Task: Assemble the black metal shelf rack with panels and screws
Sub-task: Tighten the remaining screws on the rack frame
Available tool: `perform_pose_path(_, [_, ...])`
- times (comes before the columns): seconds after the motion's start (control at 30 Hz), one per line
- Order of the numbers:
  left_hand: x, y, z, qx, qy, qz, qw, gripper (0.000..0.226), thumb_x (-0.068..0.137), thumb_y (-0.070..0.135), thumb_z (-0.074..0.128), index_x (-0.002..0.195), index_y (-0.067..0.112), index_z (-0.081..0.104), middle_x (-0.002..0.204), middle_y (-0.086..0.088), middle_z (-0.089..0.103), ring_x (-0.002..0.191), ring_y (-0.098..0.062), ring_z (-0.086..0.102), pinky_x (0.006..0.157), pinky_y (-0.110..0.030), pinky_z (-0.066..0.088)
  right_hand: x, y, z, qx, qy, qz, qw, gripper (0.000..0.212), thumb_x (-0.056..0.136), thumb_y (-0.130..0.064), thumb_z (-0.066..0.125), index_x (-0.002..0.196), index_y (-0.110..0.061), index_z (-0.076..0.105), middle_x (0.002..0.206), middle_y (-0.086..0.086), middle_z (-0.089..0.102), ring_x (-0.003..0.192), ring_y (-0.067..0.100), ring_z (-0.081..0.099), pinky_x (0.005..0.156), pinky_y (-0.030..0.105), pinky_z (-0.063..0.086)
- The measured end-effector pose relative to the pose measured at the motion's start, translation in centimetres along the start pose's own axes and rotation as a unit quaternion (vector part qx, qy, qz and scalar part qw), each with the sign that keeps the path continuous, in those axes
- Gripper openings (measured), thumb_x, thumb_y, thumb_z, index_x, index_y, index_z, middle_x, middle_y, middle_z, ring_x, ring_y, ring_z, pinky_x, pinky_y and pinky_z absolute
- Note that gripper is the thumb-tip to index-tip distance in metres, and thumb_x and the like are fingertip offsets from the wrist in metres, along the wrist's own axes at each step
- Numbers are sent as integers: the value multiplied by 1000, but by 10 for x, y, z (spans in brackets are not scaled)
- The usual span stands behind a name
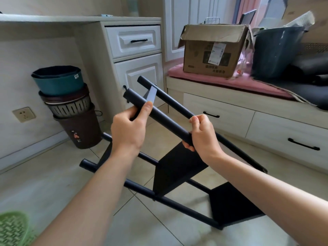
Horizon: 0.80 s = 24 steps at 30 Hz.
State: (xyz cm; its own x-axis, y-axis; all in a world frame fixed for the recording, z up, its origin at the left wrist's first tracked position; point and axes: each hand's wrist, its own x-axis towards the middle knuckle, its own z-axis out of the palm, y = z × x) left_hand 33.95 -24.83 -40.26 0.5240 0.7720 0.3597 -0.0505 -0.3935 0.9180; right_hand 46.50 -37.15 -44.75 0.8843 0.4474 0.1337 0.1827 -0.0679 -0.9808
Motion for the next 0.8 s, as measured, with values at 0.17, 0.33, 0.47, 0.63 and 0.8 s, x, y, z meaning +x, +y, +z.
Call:
perform_pose_path(0.17, [0,-3,18,-31,-1,-26,999,28,91,56,65,76,33,72,61,11,64,58,9,56,53,2,38,7,7,-17,-20,-2,-17,1000,16,107,-34,35,100,-25,45,76,18,62,41,10,57,40,22,42])
perform_pose_path(0.33, [-5,-14,23,-35,-33,-79,996,29,86,52,72,79,24,64,60,24,63,64,17,58,67,-13,37,10,24,-34,-63,-18,-31,997,14,106,-33,35,100,-25,45,71,17,63,44,13,57,42,25,44])
perform_pose_path(0.47, [-14,-37,23,-37,-92,-157,983,78,63,56,79,129,22,56,85,17,74,85,4,67,82,-28,48,6,47,-49,-114,-24,-30,993,16,107,-34,33,94,-32,43,73,15,61,43,11,55,40,22,40])
perform_pose_path(0.63, [-28,-64,31,-27,-157,-223,962,117,44,57,84,148,27,40,114,-4,72,108,-15,67,99,-50,51,-3,79,-69,-208,-16,-27,978,17,106,-38,31,93,-35,42,68,6,62,46,13,60,43,22,42])
perform_pose_path(0.8, [-29,-82,34,-15,-228,-262,937,70,45,38,88,110,24,69,105,-3,75,98,-14,72,83,-31,55,-10,99,-82,-234,-34,-17,972,17,105,-41,30,93,-37,42,68,4,60,49,17,61,43,23,46])
